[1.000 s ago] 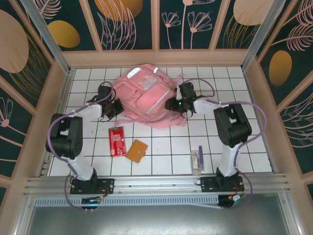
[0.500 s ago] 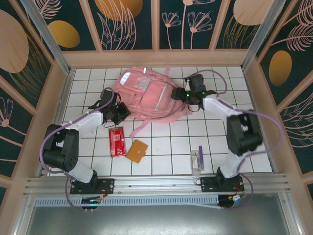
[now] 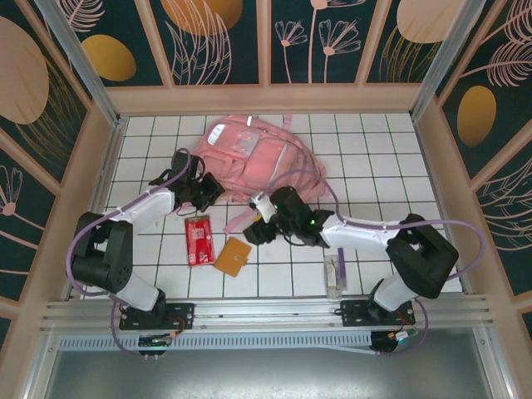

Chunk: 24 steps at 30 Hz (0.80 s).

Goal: Pack the student bag

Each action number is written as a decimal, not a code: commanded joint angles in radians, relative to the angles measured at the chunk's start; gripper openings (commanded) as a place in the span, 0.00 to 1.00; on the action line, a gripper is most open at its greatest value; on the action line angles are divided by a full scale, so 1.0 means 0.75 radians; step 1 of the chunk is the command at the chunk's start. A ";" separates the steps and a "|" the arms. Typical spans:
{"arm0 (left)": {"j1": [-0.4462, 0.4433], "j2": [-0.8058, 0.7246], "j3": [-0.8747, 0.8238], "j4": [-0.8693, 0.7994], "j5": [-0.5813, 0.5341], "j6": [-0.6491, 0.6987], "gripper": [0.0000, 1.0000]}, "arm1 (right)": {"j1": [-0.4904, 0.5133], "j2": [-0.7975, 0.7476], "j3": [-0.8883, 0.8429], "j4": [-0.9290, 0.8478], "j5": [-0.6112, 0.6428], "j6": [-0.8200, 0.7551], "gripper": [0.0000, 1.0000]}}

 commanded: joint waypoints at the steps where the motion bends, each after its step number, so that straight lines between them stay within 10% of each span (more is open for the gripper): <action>1: -0.015 -0.091 -0.022 0.048 0.166 -0.057 0.00 | -0.002 0.080 -0.145 0.628 0.153 -0.467 0.51; 11: -0.016 -0.131 -0.140 0.136 0.232 -0.109 0.00 | -0.023 0.418 -0.142 1.341 0.324 -0.686 0.44; 24: -0.015 -0.119 -0.203 0.249 0.323 -0.199 0.00 | 0.011 0.648 -0.005 1.510 0.431 -0.668 0.25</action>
